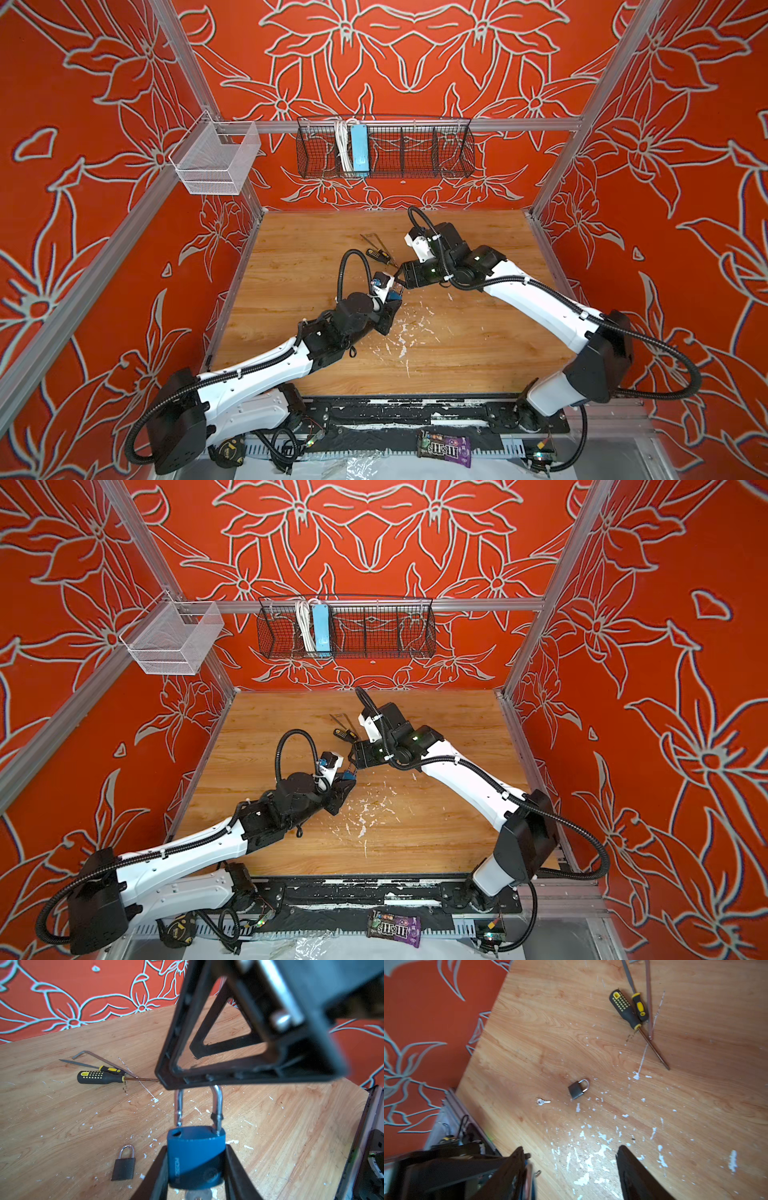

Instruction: Unlock with the key

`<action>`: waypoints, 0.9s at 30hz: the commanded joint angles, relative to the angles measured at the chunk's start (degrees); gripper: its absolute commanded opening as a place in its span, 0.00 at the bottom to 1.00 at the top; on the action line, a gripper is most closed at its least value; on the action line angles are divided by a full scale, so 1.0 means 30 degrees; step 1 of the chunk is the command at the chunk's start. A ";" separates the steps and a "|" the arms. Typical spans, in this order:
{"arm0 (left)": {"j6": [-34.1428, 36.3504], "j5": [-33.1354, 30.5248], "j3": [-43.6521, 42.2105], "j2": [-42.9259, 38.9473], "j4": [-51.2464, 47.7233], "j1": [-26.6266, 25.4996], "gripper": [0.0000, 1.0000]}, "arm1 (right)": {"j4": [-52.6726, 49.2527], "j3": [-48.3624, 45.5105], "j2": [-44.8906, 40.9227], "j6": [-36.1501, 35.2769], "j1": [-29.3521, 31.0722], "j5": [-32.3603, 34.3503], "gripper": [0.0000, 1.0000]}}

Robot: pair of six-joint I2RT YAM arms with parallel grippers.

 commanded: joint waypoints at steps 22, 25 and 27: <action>0.0086 -0.1736 0.0449 -0.0335 0.0377 0.0392 0.00 | -0.1963 0.0233 -0.0326 -0.3156 -0.0990 -0.1300 0.70; -0.0463 -0.1716 0.0670 0.0207 0.0041 0.0936 0.00 | -0.1145 -0.0609 -0.1085 -0.2656 -0.1377 -0.1339 0.70; -0.0883 -0.1384 0.0762 0.0391 -0.0322 0.1310 0.00 | -0.0311 -0.1527 -0.1594 -0.2461 -0.1640 -0.1774 0.70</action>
